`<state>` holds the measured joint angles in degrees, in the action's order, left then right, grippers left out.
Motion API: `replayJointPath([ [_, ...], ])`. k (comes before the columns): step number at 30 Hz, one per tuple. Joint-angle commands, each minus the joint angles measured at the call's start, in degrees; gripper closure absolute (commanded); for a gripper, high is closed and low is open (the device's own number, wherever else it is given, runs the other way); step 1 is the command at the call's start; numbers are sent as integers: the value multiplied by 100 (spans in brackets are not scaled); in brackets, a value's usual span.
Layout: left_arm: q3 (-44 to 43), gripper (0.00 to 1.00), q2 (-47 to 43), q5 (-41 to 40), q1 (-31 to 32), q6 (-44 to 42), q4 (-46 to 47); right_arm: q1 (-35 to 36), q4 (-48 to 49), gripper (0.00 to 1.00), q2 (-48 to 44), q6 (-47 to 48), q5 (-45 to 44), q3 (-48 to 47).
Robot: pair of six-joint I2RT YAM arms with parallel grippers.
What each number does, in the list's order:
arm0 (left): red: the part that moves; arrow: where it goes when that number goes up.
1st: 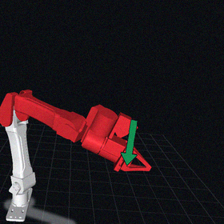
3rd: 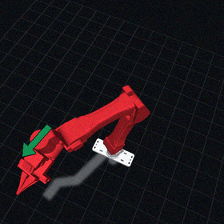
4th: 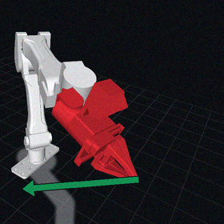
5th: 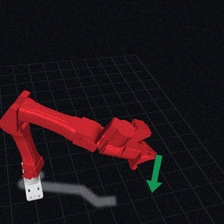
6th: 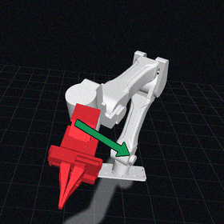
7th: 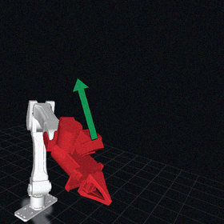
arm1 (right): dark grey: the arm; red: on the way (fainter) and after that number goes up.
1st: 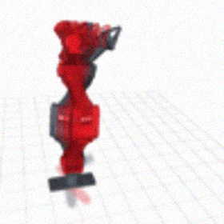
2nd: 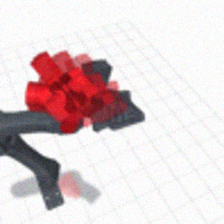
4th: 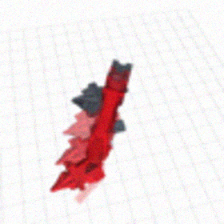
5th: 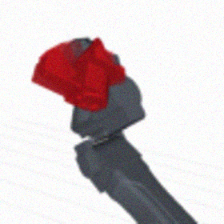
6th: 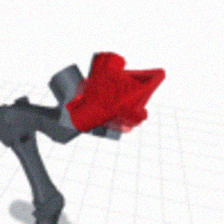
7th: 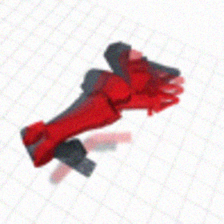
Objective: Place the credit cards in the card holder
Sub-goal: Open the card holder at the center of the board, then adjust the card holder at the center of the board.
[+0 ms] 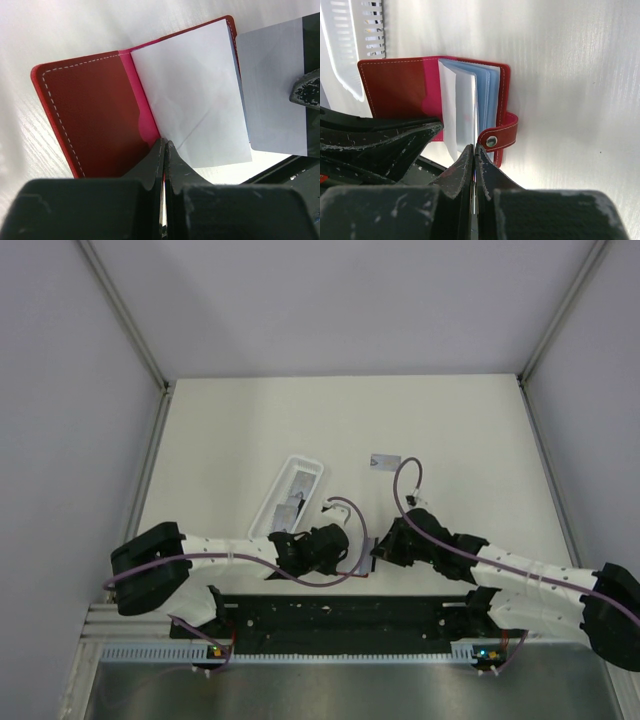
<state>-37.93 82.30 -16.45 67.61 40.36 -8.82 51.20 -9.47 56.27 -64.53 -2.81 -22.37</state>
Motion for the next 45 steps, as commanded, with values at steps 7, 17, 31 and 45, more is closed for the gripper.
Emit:
replayJointPath([
  [7,32,100,40,36,-11,-28,240,-49,288,100,262,37,0,-30],
  [17,32,100,58,28,-11,-28,240,-49,227,100,305,46,-44,-4],
  [31,40,100,75,80,-20,-37,249,-49,850,100,569,107,254,40],
  [45,-4,100,58,124,-20,-98,275,-57,1948,100,753,239,869,163],
])
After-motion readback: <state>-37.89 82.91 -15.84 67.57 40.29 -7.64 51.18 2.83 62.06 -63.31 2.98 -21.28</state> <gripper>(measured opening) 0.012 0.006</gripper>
